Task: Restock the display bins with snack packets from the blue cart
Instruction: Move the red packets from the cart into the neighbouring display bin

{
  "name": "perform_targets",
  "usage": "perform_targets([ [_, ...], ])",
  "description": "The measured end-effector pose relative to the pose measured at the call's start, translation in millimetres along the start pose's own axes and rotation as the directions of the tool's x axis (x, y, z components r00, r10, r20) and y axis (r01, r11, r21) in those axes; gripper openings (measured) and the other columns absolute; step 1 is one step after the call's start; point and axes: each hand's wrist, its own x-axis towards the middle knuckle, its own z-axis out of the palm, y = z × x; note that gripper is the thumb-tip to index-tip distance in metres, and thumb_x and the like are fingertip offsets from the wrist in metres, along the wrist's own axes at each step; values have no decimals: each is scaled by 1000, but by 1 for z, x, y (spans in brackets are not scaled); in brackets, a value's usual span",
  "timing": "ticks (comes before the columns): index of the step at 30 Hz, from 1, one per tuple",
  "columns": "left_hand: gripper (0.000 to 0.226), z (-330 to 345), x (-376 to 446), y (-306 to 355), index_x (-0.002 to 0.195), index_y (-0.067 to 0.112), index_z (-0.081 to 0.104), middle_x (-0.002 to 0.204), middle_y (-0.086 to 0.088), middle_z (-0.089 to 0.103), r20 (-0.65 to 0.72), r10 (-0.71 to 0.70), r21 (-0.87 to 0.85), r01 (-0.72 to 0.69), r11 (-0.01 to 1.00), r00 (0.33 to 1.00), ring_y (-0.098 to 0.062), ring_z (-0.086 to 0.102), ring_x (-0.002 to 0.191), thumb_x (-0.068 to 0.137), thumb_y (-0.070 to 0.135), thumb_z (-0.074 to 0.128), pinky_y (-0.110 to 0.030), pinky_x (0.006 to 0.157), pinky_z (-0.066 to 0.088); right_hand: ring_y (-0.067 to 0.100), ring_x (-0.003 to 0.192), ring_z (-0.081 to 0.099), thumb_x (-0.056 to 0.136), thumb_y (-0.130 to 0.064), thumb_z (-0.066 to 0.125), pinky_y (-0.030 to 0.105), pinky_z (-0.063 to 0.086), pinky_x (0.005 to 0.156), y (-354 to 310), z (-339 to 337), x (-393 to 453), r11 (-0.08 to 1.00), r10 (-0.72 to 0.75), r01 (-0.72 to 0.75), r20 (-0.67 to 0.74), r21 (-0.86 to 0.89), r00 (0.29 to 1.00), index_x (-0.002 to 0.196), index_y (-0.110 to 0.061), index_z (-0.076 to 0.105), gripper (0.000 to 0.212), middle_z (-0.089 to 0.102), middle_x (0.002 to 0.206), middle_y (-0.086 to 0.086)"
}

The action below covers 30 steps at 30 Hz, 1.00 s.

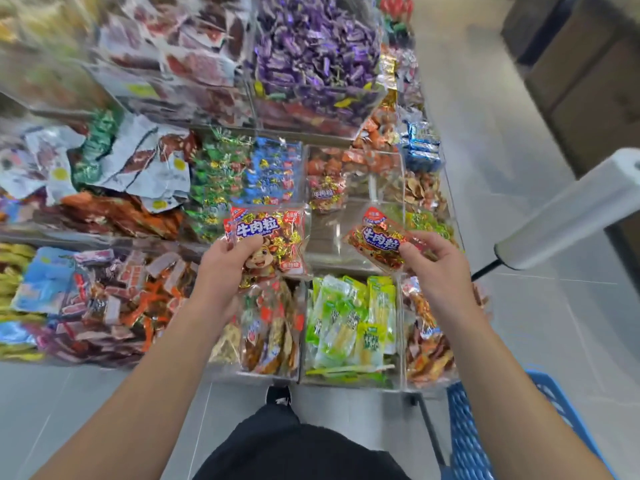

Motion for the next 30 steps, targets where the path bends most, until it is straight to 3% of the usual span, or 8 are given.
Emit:
perform_targets([
  [5, 71, -11, 51, 32, 102, 4, 61, 102, -17, 68, 20, 5, 8, -5, 1000, 1000, -39, 66, 99, 54, 54, 80, -68, 100, 47, 22, 82, 68, 88, -25, 71, 40, 56, 71, -3, 41, 63, 992, 26, -29, -26, -124, 999, 98, -26, 68, 10, 71, 90, -2],
  [8, 79, -12, 75, 46, 110, 4, 60, 109, -17, 68, 3, -11, -9, 11, 1000, 1000, -40, 64, 106, 53, 55, 80, -66, 103, 45, 19, 78, 66, 88, -22, 71, 36, 54, 67, 2, 61, 101, 982, 23, -22, 0, -190, 1000, 89, -26, 65, 7, 68, 86, -4],
  [12, 61, -9, 102, 54, 103, 11, 60, 95, -8, 71, -30, -45, 0, 45, 999, 999, -33, 67, 91, 60, 51, 79, -66, 102, 45, 18, 73, 61, 87, -17, 72, 31, 47, 65, 19, 86, 148, 973, 76, -58, 72, -222, 995, 88, -17, 65, 8, 67, 84, 3],
  [15, 53, -8, 120, 54, 110, 7, 59, 103, -17, 73, -77, -86, -6, 86, 996, 993, -40, 71, 93, 74, 42, 77, -63, 96, 50, 16, 70, 58, 86, -15, 73, 30, 45, 66, 36, 106, 179, 968, 117, -89, 110, -234, 987, 86, -16, 65, 9, 66, 82, 3],
  [18, 42, -5, 139, 51, 116, 3, 58, 109, -20, 72, -99, -112, 11, 114, 993, 989, -34, 71, 85, 89, 32, 73, -50, 81, 51, 14, 70, 56, 84, -14, 73, 30, 44, 69, 53, 124, 205, 964, 153, -123, 116, -236, 981, 80, -23, 63, 14, 63, 77, -6],
  [22, 30, 7, 159, 54, 109, 11, 63, 105, -13, 74, -112, -128, 18, 131, 991, 985, -31, 69, 92, 89, 30, 73, -58, 93, 51, 19, 71, 56, 84, -15, 73, 31, 44, 71, 73, 147, 233, 949, 238, -208, 108, -237, 965, 73, -27, 60, 21, 63, 76, -8],
  [26, 46, 19, 174, 59, 104, 18, 65, 101, -5, 77, -116, -135, 42, 140, 989, 984, -29, 72, 95, 69, 44, 79, -60, 98, 51, 17, 74, 60, 84, -16, 75, 28, 47, 73, 91, 163, 257, 924, 295, -266, 71, -275, 953, 75, -27, 62, 19, 64, 78, -14],
  [30, 91, 25, 183, 61, 127, 15, 59, 124, -9, 69, -127, -167, 7, 169, 986, 978, -34, 65, 116, 49, 57, 82, -64, 105, 45, 8, 70, 60, 85, -15, 75, 22, 47, 64, 105, 177, 272, 902, 329, -295, 60, -314, 942, 83, -23, 66, 12, 65, 80, -9],
])
